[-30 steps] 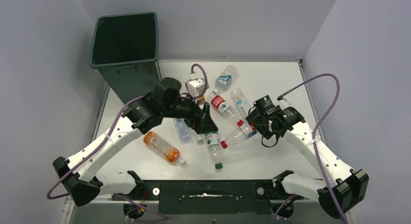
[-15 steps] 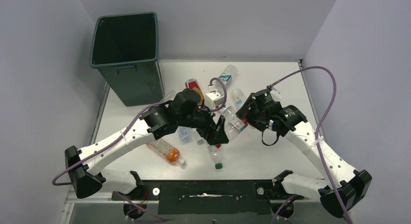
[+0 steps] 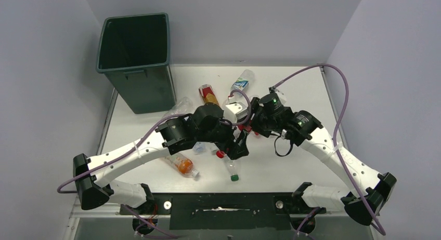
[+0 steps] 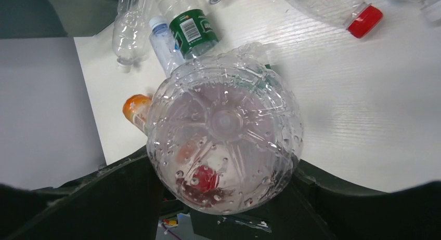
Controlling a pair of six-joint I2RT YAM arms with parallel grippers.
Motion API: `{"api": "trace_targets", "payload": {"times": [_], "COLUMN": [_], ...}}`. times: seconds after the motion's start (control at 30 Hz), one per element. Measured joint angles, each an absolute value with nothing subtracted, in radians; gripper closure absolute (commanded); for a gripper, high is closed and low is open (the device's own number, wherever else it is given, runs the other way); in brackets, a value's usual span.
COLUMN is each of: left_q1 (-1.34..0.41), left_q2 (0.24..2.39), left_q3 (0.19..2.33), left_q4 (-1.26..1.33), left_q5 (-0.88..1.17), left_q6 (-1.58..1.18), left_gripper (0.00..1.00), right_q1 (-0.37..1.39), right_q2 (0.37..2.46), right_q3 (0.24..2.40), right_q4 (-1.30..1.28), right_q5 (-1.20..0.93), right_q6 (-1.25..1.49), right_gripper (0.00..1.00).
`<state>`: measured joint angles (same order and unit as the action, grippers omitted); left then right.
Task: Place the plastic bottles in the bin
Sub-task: Pick up the plastic bottle at the center of the board.
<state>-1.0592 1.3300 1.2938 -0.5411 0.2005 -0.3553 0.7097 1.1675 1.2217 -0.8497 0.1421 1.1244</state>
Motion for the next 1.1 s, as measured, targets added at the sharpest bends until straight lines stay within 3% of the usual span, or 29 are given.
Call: {"api": "trace_targets", "payload": {"times": [0.6,1.1], "left_q1": [-1.085,-1.085], "left_q2": [1.329,1.29], "left_q3": [1.301,1.318], "left_q4": [-0.573,-0.644], "left_q5": [0.111,0.055], "left_q6": [-0.339,-0.245], "left_gripper": [0.1,0.09], "right_q1": [0.73,0.682], "right_q2": [1.171,1.163], "right_q3": [1.224,1.229], "right_q4": [-0.846,-0.833], "right_q5": [0.133,-0.06], "right_q6": [1.139,1.075], "right_gripper": [0.56,0.58]}}
